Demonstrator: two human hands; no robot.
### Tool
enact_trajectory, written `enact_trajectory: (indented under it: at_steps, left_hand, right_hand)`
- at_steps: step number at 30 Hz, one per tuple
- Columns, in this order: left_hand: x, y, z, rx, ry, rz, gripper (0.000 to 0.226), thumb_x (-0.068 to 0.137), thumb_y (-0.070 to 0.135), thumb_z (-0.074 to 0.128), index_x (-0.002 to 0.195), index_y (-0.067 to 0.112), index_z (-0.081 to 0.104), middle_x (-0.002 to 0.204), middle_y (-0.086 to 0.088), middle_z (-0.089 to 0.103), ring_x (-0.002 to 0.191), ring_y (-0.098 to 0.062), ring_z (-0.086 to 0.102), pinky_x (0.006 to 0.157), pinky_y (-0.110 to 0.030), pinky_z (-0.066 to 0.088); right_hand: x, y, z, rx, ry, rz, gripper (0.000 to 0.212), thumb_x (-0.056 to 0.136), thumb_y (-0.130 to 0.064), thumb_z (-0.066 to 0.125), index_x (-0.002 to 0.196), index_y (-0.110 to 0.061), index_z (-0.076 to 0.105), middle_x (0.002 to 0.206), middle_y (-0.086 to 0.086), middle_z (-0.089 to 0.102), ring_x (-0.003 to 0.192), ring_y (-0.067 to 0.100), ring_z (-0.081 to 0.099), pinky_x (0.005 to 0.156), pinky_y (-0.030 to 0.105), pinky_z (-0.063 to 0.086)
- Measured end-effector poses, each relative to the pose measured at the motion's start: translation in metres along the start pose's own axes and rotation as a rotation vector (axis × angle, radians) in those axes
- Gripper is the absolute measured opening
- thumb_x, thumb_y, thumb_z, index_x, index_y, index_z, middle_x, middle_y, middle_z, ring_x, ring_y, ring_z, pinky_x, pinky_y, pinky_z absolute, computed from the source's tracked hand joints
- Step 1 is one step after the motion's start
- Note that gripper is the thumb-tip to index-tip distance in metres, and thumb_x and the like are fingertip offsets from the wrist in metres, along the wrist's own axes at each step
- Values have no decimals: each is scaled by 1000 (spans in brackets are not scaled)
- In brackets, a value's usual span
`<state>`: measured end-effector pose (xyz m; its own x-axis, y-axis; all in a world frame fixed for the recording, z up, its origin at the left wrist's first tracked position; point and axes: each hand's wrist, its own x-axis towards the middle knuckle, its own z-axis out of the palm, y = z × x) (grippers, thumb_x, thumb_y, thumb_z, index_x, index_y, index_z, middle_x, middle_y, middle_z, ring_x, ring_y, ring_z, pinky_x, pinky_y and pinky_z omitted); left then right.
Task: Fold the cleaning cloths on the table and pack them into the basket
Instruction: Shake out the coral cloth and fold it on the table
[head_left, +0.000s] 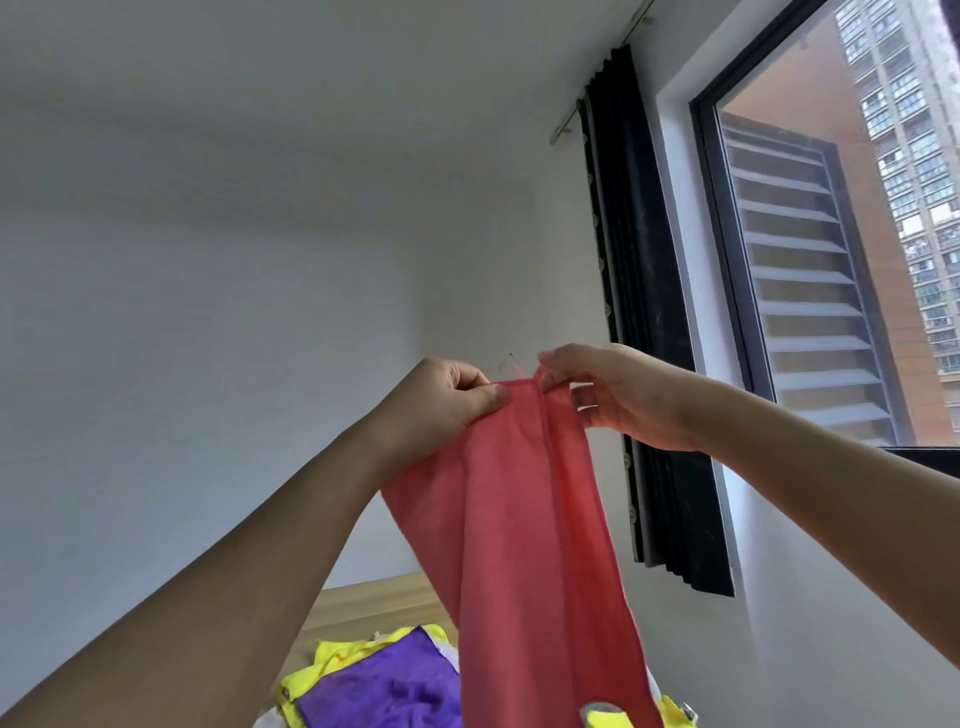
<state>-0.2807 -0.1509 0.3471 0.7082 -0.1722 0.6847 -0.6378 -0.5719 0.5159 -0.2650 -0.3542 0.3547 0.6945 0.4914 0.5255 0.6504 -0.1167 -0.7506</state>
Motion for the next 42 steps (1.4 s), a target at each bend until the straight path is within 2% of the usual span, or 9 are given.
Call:
enact_trajectory:
  at_steps: [6,13,18,21,24,27,34,37,42]
  left_hand:
    - [3,0,4,51,66,-34,39,91,40,60,83,2,67,69,-5,60,60,-15,51,59,-27,41]
    - [-5,-1,0,98,-28,-22,39,94,43,54,80,8,66,65,0,55,55,-12,47,55,-24,38]
    - [-13,1,-5,155,-188,-161,41,91,50,54,83,13,69,74,0,70,63,-13,61,62,-26,46]
    - [-17,-1,-5,524,-98,-66,30,87,38,47,74,15,61,71,2,65,67,-18,60,62,-29,45]
    - [-21,4,2,941,119,183,22,90,32,39,78,18,52,75,-2,59,70,-26,54,60,-31,38]
    - [-19,8,5,1098,251,325,16,92,24,37,84,19,49,77,-1,54,67,-28,50,60,-31,34]
    - [-18,15,11,1256,244,252,15,86,8,44,75,14,52,104,-6,44,62,-25,45,57,-32,37]
    - [-17,19,12,1228,149,98,26,86,17,48,63,16,35,78,-2,43,68,-26,45,62,-31,39]
    - [-13,27,-1,1025,-9,-73,21,78,23,50,60,13,44,63,-3,50,60,-21,47,62,-29,35]
  right_hand:
    - [-5,-4,5,-99,-95,-83,48,81,-45,63,106,-5,70,105,8,71,98,17,66,86,26,53]
    - [9,6,6,-190,125,-62,13,88,-9,64,93,3,67,83,6,66,78,15,61,88,33,52]
    - [10,4,0,56,246,13,27,89,-5,50,64,-14,47,54,-5,42,46,5,40,50,19,39]
    - [11,10,-15,127,298,64,25,84,-5,50,63,-15,42,57,-3,35,47,8,34,45,20,33]
    - [9,14,-20,11,302,79,22,80,-5,49,63,-16,39,58,-2,32,50,9,30,47,23,28]
    - [8,16,-18,-172,338,47,30,83,-2,45,57,-16,41,56,-3,36,51,11,35,51,24,35]
    - [4,10,-4,-901,477,-122,16,78,-16,53,63,-12,58,63,0,59,59,20,55,59,35,53]
    - [7,11,-4,-780,544,-127,14,76,-8,53,61,-8,52,61,3,56,57,24,56,55,37,53]
    - [7,14,-11,-327,572,-14,35,78,-2,53,55,-18,33,56,0,33,57,17,34,52,30,32]
